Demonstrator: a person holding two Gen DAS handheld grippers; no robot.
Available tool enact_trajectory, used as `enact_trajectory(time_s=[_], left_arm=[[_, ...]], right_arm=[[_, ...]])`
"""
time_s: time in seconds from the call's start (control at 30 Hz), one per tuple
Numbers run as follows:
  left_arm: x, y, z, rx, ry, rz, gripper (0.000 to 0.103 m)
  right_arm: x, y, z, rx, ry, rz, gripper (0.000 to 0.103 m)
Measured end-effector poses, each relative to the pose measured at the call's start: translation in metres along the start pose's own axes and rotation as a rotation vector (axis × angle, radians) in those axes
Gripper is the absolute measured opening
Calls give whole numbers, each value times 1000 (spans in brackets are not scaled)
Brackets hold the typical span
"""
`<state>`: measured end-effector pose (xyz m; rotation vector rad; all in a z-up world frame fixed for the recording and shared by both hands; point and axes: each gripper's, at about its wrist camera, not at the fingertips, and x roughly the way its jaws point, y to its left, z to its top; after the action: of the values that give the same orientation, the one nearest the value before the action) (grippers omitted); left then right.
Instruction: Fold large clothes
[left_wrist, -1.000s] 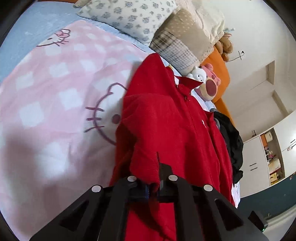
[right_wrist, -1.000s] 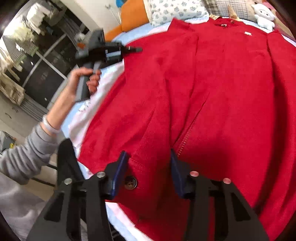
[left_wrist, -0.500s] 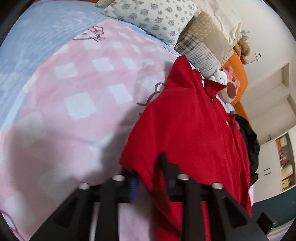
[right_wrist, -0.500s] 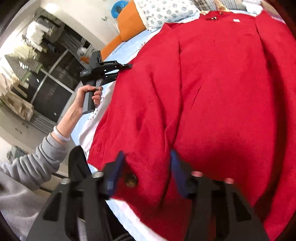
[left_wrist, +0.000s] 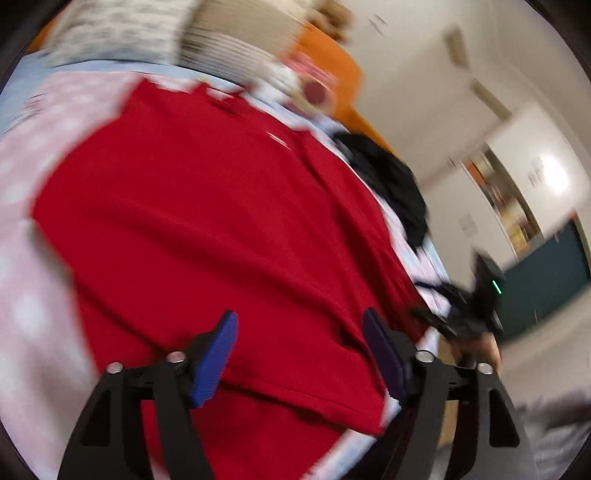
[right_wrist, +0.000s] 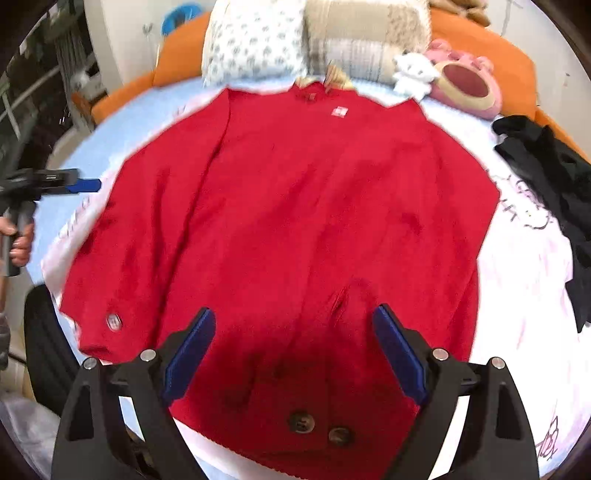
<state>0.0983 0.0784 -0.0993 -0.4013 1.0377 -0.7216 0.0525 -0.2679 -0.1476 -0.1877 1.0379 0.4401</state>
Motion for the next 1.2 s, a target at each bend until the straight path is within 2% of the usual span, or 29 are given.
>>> enact_trajectory(time_s=[0.03, 0.07, 0.1, 0.13, 0.2, 0.23, 0.27, 0.3, 0.37, 0.47, 0.7, 0.83, 0.97, 1.03, 1.1, 1.13, 1.17, 1.2], left_arm=[[7, -16, -6, 41, 20, -10, 75], [17, -38, -13, 99, 49, -15, 76], [23, -51, -19, 132, 68, -17, 77], [31, -66, -25, 169, 92, -19, 77], [48, -91, -36, 247, 153, -38, 78], [56, -102, -41, 282, 177, -26, 78], [64, -110, -45, 311, 199, -6, 78], [72, -117, -48, 333, 225, 5, 78], [84, -122, -53, 346, 253, 14, 78], [96, -118, -51, 306, 260, 15, 81], [92, -110, -53, 241, 236, 8, 81], [95, -105, -53, 208, 239, -8, 81], [94, -100, -49, 158, 198, -74, 81], [100, -99, -45, 139, 185, -97, 81], [109, -99, -43, 132, 178, -108, 81], [112, -98, -43, 126, 177, -116, 81], [114, -98, -43, 119, 174, -123, 81], [112, -97, -43, 108, 164, -136, 81]], right_arm=[[5, 2, -2, -19, 21, -15, 80], [14, 4, -4, -36, 49, -33, 71], [20, 4, -6, -36, 67, -33, 57], [28, -3, -7, -25, 84, -27, 50], [33, -16, -13, 28, 87, 27, 40], [30, -20, -12, 57, 78, 55, 37], [26, -22, -13, 78, 66, 90, 28], [17, -25, -10, 112, 39, 159, 25], [1, -24, -6, 132, -13, 237, 24], [-3, -21, -4, 155, -45, 306, 24], [7, -24, -9, 207, -62, 340, 24], [6, -23, -6, 213, -67, 409, 24], [1, -26, -9, 260, -98, 484, 24], [9, -29, -10, 276, -79, 464, 24], [18, -27, -11, 264, -44, 404, 27], [17, -24, -12, 252, -34, 366, 34], [15, -21, -12, 232, -37, 328, 48], [10, -17, -11, 213, -51, 303, 58]])
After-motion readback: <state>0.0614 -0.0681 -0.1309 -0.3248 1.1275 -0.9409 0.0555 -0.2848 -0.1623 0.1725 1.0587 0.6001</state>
